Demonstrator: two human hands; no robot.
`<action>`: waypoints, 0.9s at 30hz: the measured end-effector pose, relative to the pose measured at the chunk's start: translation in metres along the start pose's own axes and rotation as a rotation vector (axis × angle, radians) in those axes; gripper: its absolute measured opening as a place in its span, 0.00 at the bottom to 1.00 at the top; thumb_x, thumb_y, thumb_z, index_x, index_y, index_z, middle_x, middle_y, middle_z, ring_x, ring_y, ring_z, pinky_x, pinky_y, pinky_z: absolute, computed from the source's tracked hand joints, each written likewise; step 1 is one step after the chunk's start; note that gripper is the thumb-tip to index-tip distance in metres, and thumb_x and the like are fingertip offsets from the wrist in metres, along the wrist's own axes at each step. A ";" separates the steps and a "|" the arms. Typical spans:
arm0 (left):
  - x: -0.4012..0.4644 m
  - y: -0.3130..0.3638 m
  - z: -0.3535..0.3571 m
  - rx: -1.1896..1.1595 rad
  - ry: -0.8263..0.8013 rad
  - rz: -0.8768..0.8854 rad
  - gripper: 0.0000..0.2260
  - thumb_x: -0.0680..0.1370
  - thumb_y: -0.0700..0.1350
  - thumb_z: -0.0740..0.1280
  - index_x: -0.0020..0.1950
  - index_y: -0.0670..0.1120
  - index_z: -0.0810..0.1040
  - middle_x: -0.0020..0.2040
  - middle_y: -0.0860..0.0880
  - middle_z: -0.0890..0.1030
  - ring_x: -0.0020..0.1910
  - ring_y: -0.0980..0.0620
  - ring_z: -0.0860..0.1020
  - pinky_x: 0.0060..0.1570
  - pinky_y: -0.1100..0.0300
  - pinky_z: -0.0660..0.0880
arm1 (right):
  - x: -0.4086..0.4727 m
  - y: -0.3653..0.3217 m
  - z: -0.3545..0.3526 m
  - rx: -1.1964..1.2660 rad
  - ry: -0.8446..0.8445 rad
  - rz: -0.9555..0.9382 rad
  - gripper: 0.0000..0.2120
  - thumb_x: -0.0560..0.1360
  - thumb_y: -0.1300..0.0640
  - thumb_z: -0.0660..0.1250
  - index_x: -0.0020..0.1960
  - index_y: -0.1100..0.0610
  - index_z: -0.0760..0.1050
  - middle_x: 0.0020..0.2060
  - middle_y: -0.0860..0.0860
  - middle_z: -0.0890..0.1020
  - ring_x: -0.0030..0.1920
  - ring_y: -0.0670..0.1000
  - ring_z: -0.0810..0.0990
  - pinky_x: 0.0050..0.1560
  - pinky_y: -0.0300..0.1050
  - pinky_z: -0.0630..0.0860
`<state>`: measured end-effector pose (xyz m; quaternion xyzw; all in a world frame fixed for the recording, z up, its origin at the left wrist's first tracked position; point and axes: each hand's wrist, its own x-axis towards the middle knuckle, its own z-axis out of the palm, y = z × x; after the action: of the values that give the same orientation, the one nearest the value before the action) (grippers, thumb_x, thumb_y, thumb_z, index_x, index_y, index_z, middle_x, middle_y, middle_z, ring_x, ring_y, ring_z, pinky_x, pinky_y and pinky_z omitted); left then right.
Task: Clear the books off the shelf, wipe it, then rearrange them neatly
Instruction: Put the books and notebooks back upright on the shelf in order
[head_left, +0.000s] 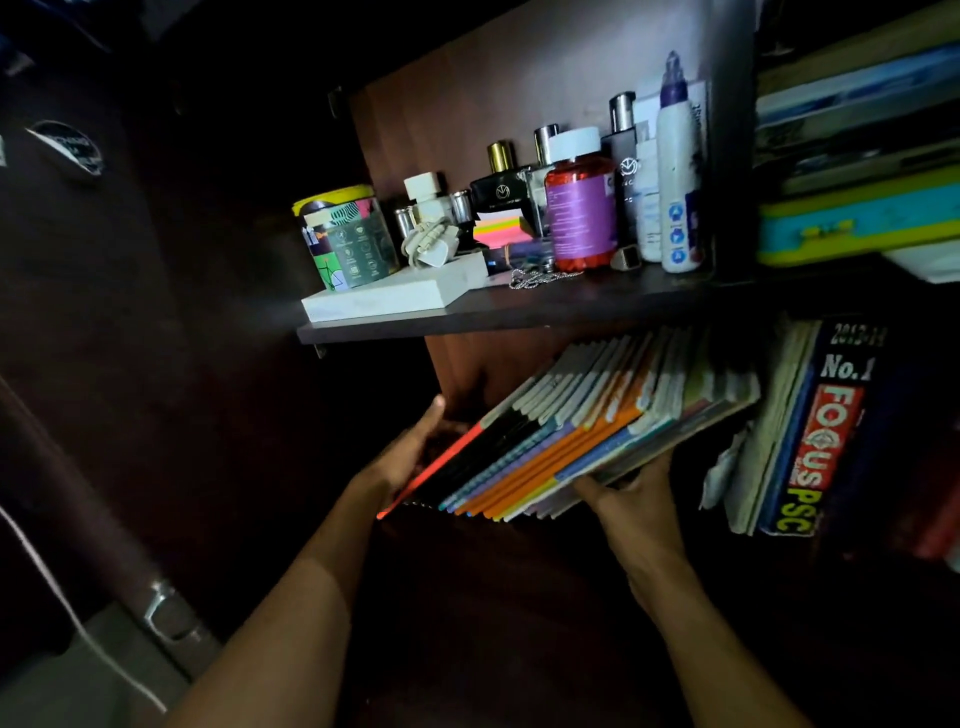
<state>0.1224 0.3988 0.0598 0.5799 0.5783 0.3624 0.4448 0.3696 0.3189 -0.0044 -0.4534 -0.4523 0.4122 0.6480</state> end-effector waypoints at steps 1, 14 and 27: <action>-0.005 -0.007 0.003 -0.055 -0.017 0.003 0.32 0.76 0.72 0.54 0.62 0.51 0.83 0.63 0.45 0.83 0.60 0.48 0.82 0.64 0.50 0.75 | 0.002 0.003 -0.001 -0.001 -0.014 -0.004 0.49 0.72 0.61 0.77 0.81 0.42 0.51 0.65 0.41 0.78 0.61 0.40 0.79 0.67 0.51 0.75; -0.023 -0.005 0.048 -0.663 0.193 0.080 0.32 0.78 0.74 0.52 0.61 0.53 0.82 0.54 0.44 0.86 0.55 0.44 0.84 0.55 0.46 0.80 | 0.019 -0.031 0.045 -0.380 -0.157 -0.223 0.58 0.60 0.30 0.75 0.80 0.38 0.48 0.76 0.43 0.60 0.72 0.45 0.66 0.70 0.46 0.66; -0.018 0.000 0.071 -0.418 0.541 0.191 0.41 0.74 0.72 0.47 0.80 0.49 0.64 0.79 0.46 0.66 0.77 0.46 0.64 0.72 0.50 0.62 | 0.037 0.001 0.072 -0.526 -0.114 -0.294 0.63 0.58 0.22 0.71 0.80 0.35 0.36 0.80 0.42 0.48 0.80 0.55 0.55 0.70 0.69 0.69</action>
<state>0.1872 0.3738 0.0369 0.4106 0.5317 0.6535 0.3488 0.3094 0.3693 0.0150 -0.5111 -0.6401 0.2076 0.5347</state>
